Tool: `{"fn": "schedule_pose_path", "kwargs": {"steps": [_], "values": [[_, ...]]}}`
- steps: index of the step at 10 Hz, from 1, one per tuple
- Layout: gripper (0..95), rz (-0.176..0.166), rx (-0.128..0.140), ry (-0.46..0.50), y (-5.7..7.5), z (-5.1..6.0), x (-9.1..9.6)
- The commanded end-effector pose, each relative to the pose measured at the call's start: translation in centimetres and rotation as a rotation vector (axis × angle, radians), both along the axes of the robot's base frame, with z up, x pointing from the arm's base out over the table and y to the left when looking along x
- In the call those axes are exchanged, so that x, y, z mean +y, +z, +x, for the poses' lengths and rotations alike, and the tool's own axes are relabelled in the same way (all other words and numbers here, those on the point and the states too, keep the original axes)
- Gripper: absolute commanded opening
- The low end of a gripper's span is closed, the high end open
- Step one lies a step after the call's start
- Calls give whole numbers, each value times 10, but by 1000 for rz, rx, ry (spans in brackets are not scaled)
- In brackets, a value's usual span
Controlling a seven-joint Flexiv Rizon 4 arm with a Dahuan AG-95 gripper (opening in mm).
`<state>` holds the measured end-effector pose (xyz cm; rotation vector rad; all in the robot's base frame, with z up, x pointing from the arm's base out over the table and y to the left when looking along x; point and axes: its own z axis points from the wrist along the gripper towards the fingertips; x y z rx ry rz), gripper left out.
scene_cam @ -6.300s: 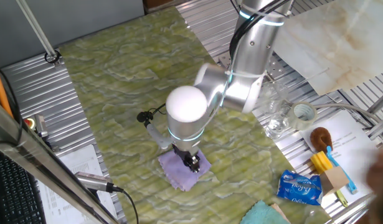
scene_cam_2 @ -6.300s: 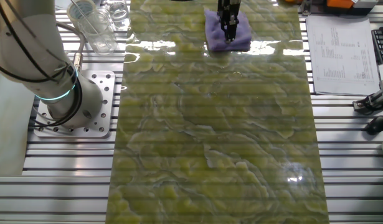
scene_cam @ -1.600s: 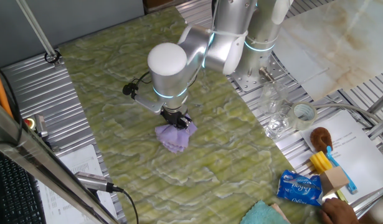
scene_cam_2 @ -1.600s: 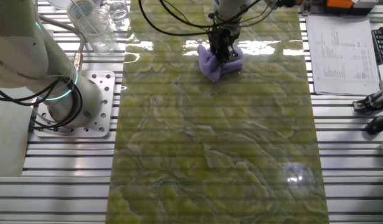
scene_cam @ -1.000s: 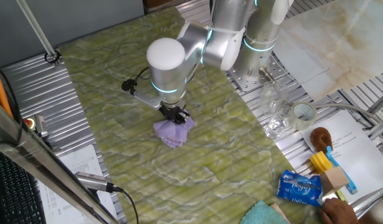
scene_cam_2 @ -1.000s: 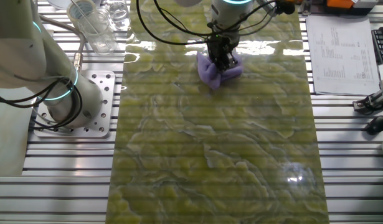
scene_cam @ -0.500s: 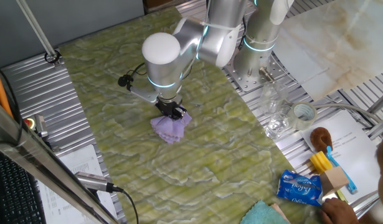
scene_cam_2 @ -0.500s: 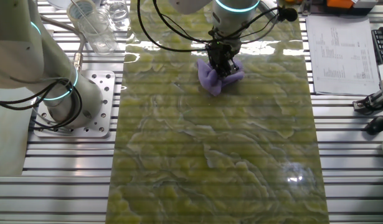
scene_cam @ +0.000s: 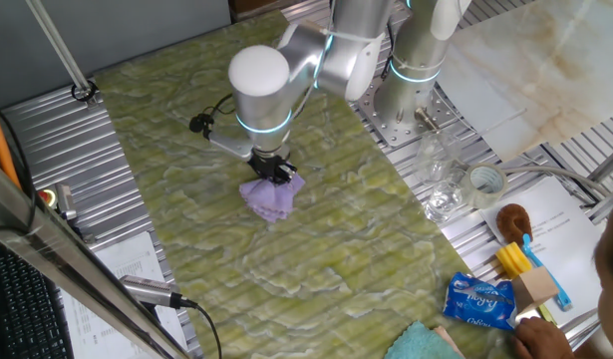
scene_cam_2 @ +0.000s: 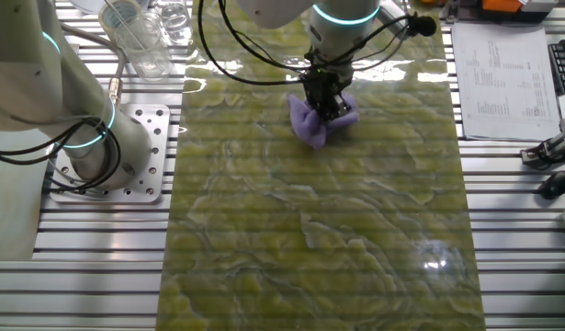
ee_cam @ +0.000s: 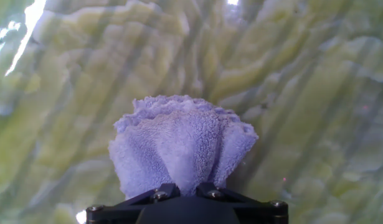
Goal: Clean the table with a cloth
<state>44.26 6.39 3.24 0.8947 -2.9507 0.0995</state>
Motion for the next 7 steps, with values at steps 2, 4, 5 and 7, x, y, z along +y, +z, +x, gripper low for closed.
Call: {"fn": "schedule_pose_path", "kwargs": {"steps": [2, 4, 5, 7], "values": [[0, 11, 20, 2, 6, 7, 1], [0, 24, 19, 10, 5, 8, 3], [0, 31, 16, 10, 3, 9, 4], [0, 59, 12, -1, 0, 10, 8]]}}
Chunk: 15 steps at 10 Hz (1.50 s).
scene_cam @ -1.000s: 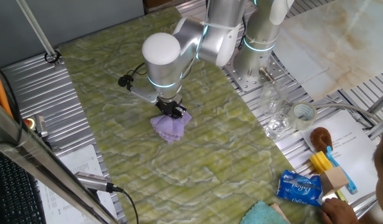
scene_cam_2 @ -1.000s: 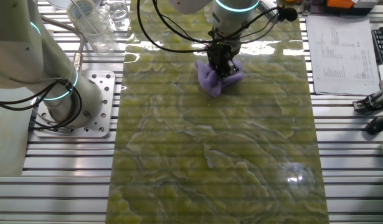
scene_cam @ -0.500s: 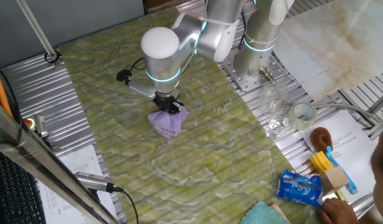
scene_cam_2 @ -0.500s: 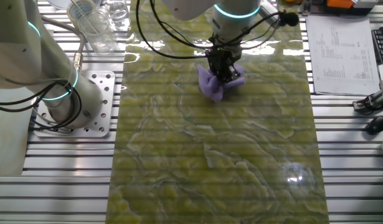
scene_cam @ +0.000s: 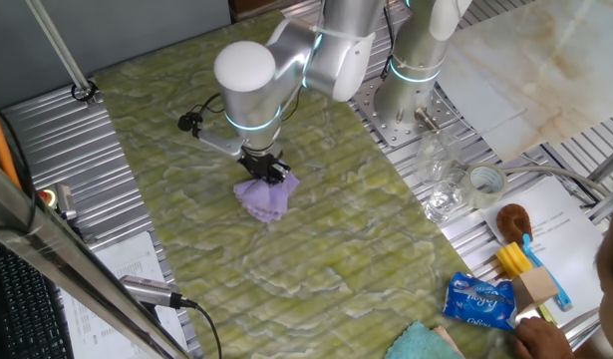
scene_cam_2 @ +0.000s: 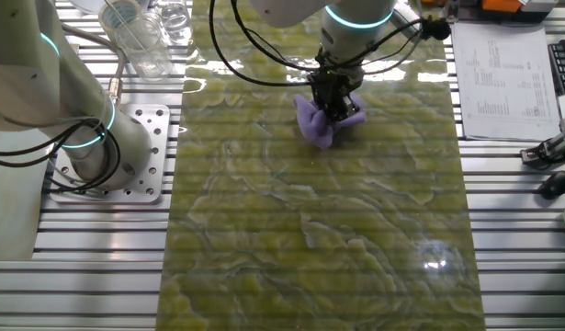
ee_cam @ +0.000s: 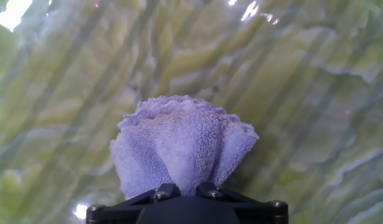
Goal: Clean the table with a cloth
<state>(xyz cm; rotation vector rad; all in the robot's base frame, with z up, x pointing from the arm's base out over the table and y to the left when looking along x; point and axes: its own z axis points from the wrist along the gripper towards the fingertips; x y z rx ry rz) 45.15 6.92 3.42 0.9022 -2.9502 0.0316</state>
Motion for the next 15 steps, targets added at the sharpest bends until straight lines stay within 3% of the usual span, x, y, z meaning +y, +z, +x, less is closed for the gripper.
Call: {"fn": "schedule_pose_path", "kwargs": {"steps": [1, 7, 12, 15], "values": [[0, 51, -1, -13, -6, 4, 8], [0, 115, 2, -33, -11, 7, 18], [0, 111, 4, -104, -5, 16, 49], [0, 87, 19, -114, 1, 12, 50]]}}
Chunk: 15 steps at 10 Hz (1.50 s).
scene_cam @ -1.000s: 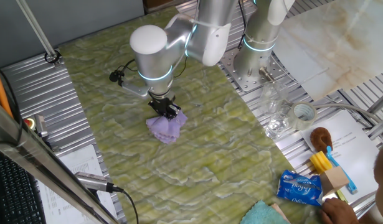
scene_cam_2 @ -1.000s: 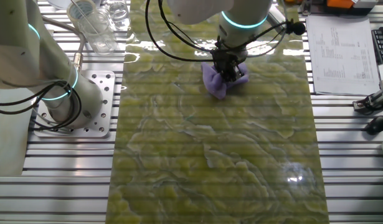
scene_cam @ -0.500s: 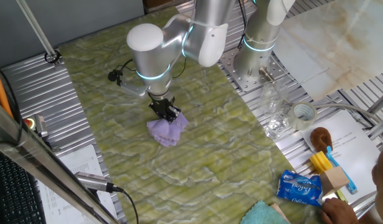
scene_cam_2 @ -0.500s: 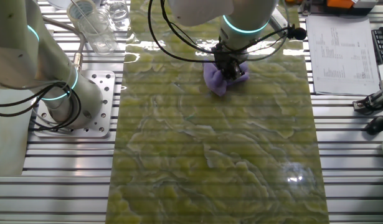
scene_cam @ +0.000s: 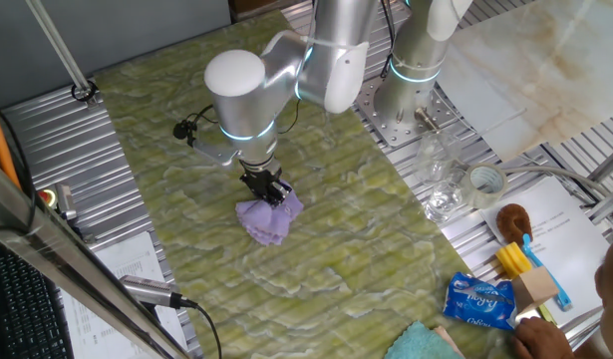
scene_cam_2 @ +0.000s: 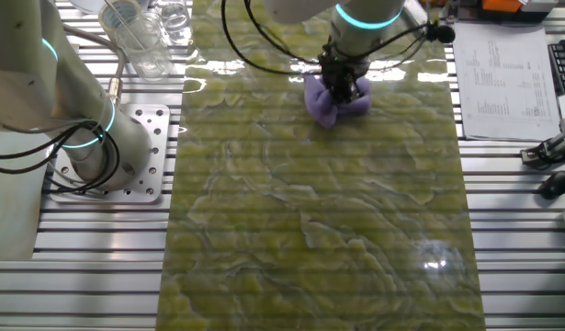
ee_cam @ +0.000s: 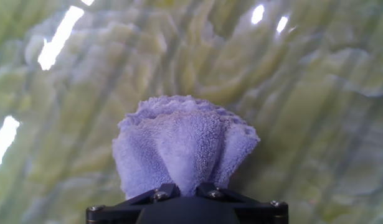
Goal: Clean the table with a cloth
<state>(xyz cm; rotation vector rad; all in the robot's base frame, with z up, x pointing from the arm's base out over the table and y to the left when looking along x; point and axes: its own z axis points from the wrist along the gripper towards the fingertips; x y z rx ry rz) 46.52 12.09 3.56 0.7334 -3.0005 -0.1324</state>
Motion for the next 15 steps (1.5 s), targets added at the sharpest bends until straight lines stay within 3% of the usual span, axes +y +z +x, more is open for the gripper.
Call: {"fn": "schedule_pose_path", "kwargs": {"steps": [1, 3, 7, 11, 13, 15], "values": [[0, -30, -7, 21, -1, -5, -4], [0, -65, -5, 57, 4, -9, -14], [0, -77, -10, 81, 1, -15, -29], [0, -119, -13, 126, 1, -22, -47], [0, -118, -21, 155, -1, -26, -55], [0, -140, -10, 181, -1, -30, -59]]}}
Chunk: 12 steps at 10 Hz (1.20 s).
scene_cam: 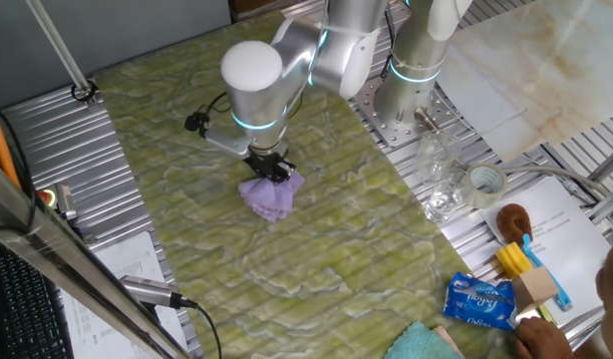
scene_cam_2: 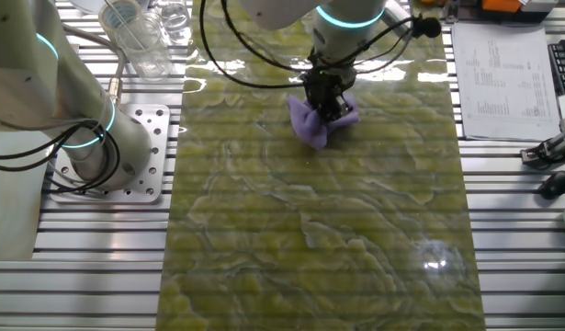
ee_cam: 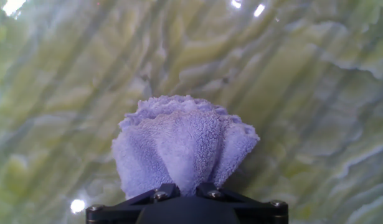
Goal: Clean the table with a cloth
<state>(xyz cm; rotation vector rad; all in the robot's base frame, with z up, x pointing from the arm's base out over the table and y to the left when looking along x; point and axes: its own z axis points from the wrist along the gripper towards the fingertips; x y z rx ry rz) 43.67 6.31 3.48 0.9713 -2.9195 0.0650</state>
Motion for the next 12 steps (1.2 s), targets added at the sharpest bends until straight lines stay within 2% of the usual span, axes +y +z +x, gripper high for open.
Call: {"fn": "schedule_pose_path", "kwargs": {"steps": [1, 4, 7, 9, 11, 12], "values": [[0, -37, 15, 28, 1, -5, -3], [0, -45, 15, 43, 1, -17, -9], [0, -47, 13, 51, 2, -24, -12], [0, -18, 6, 34, 2, -24, -12], [0, 8, -6, -39, 2, -24, -12], [0, 11, -19, -89, 2, -24, -12]]}}
